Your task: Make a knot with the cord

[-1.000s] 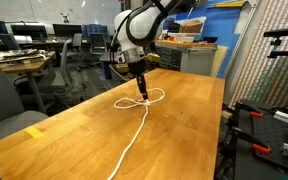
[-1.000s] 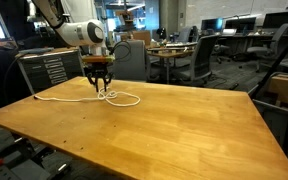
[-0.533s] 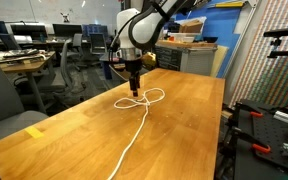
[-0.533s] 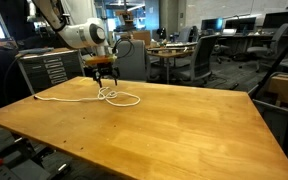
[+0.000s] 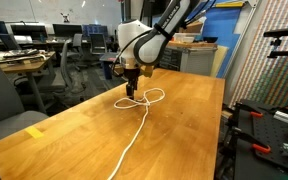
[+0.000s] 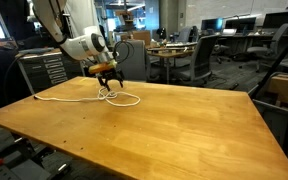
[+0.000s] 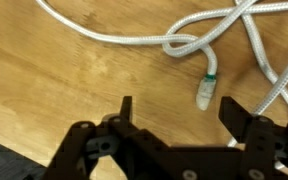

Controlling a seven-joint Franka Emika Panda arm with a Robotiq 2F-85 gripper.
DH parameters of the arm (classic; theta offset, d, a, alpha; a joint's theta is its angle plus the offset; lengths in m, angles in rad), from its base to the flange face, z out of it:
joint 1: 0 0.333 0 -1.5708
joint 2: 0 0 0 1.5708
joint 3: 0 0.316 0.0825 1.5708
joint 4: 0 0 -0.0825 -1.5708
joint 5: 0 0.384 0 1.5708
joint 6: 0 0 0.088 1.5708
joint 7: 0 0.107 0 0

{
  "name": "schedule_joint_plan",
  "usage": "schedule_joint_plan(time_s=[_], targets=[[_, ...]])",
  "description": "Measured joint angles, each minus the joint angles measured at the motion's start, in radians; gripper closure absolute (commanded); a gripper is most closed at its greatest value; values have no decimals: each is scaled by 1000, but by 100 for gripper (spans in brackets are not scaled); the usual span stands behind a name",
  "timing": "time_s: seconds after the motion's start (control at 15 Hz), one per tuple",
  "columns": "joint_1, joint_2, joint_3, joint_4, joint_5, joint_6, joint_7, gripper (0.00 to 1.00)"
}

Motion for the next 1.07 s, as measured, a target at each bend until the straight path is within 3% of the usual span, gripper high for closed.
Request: schedule_joint_plan(time_s=[0.13,0.2,0.33,0.73,0.93,1.07], targets=[[19,10,-22,0,-9,3,34,19],[25,15,-29,0,-10,3,45,41],[29,19,-33,-1,-10,3,63,44],[30,20,-39,-1,-10,-1,112,92],[30,22,-48,-1,-10,-9,133,98],[30,22,-56,-1,-10,-16,150,93]])
